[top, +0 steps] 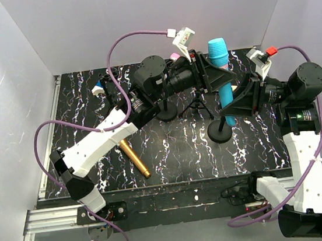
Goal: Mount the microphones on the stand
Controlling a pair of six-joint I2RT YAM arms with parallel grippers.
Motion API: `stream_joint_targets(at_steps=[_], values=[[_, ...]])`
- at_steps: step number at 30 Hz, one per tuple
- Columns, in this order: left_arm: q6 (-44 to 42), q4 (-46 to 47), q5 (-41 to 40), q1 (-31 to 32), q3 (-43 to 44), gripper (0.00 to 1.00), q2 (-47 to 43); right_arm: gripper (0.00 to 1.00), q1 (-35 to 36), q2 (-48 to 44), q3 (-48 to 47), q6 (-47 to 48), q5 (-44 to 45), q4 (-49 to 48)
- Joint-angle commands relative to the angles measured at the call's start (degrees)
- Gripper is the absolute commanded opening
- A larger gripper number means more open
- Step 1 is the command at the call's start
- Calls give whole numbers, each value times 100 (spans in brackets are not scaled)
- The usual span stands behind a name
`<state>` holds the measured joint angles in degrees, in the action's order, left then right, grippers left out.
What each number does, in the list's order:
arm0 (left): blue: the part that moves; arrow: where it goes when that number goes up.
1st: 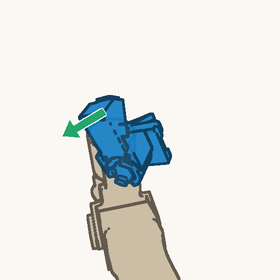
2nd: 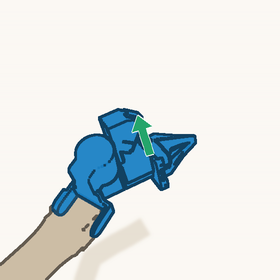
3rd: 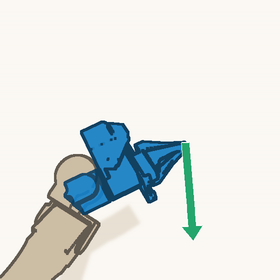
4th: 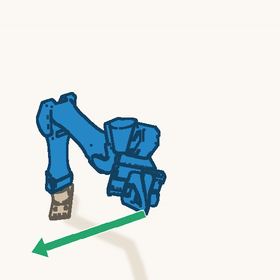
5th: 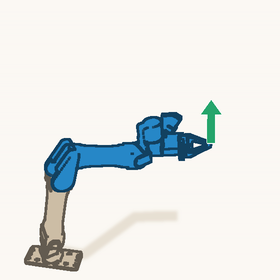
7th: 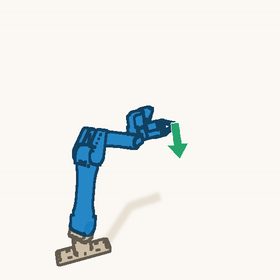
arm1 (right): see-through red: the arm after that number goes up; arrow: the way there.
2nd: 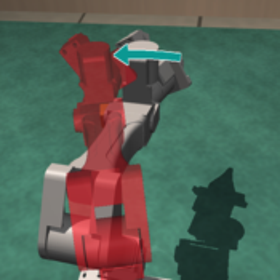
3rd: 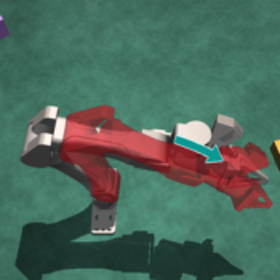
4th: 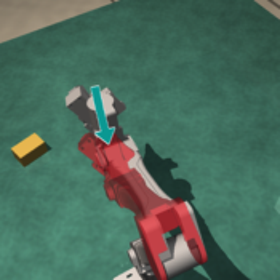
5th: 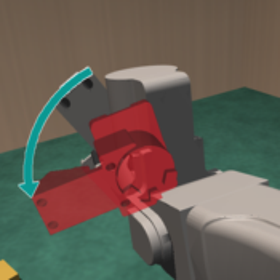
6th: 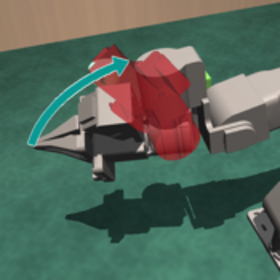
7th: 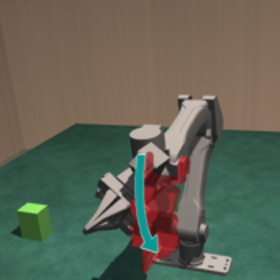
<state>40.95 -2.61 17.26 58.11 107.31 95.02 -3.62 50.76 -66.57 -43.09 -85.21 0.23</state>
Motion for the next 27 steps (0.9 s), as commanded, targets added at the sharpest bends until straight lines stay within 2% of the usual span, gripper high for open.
stream_joint_targets(at_steps=[1,2,3,6,11,16,27], values=[[-61,-2,243,-80,176,0,-89,1,19,-84,-50,239,-242,-120],[-96,6,252,-89,168,0,-124,5,28,-75,-58,257,-216,-67],[-139,6,243,-89,133,0,-177,18,19,-67,-50,275,-189,-32],[-227,41,129,-133,-25,0,-431,46,28,-49,-102,266,-198,-32],[-508,-160,-99,-221,-210,0,-915,79,28,-110,-251,292,-277,-32],[-947,-713,-407,-282,-272,0,-1450,85,19,-233,-375,380,-391,-32],[-2090,-2445,-1646,-282,-96,0,-2514,88,-613,-339,-611,380,-453,-32]])
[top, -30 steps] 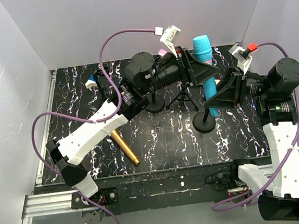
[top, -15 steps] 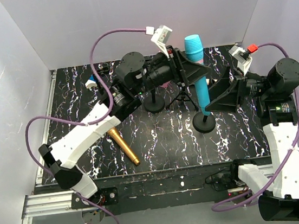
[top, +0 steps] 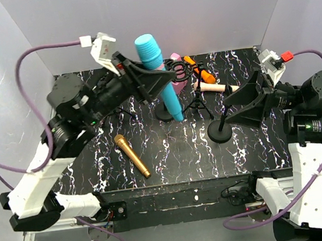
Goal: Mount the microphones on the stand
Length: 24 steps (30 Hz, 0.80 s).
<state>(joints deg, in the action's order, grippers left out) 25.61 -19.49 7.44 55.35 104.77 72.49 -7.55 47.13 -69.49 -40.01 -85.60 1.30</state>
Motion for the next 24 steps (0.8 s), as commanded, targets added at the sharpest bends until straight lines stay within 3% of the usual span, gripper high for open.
stream_joint_targets(at_steps=[1,8,10,12,15,24], values=[[-626,-819,-874,-16,175,0,-331,88,-281,41,-363,64,-396,-139],[-1320,-1566,-2026,-7,403,0,-569,89,-940,480,-1126,360,-54,781],[-1540,-1768,-2290,-16,517,0,-517,89,-1046,664,-1661,1280,314,1920],[-1672,-1892,-2431,-7,614,0,-403,90,-1055,972,-2504,2728,1076,4062],[-1874,-2024,-2607,-7,816,0,-183,90,-1055,1359,-3322,3462,1703,5070],[-2534,-1910,-3389,-121,1256,0,415,90,-1055,920,-2983,3649,1925,4546]])
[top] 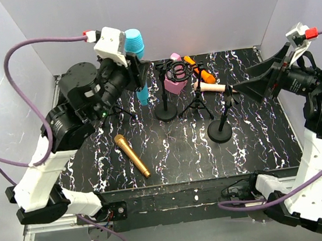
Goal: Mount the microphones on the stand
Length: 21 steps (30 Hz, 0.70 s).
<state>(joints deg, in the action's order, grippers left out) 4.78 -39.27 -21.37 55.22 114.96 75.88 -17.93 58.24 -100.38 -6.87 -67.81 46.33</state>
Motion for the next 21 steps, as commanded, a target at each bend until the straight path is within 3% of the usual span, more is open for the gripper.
stream_joint_targets(at_steps=[1,21], values=[[-451,77,-500,-213,281,0,146,90,-17,-190,124,327,128,17],[709,367,1450,-3130,168,0,437,90,-17,-436,730,-42,-399,-668]])
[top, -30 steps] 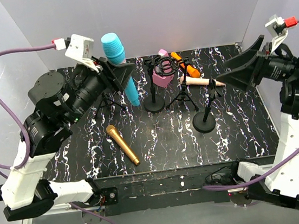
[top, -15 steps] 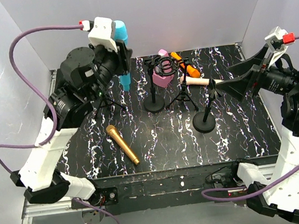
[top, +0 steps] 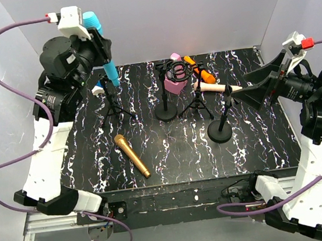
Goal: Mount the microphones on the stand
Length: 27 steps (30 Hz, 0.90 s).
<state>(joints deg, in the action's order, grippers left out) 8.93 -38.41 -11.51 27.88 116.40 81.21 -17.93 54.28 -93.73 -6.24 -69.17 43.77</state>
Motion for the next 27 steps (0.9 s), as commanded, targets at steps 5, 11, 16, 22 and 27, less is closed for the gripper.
stream_joint_targets(at_steps=[5,11,16,22,27], values=[[416,492,781,-1020,-275,0,-9,90,-17,-40,294,-228,-404,-702],[733,1282,1616,-1732,-417,0,474,89,-17,65,531,-491,-589,-1098],[760,1617,2064,-1830,-188,0,1036,89,-8,118,584,-527,-694,-1204],[294,1670,2170,-1830,-3,0,1494,88,0,188,742,-764,-765,-1494],[74,1802,2284,-1821,-74,0,1635,88,18,232,734,-843,-774,-1556]])
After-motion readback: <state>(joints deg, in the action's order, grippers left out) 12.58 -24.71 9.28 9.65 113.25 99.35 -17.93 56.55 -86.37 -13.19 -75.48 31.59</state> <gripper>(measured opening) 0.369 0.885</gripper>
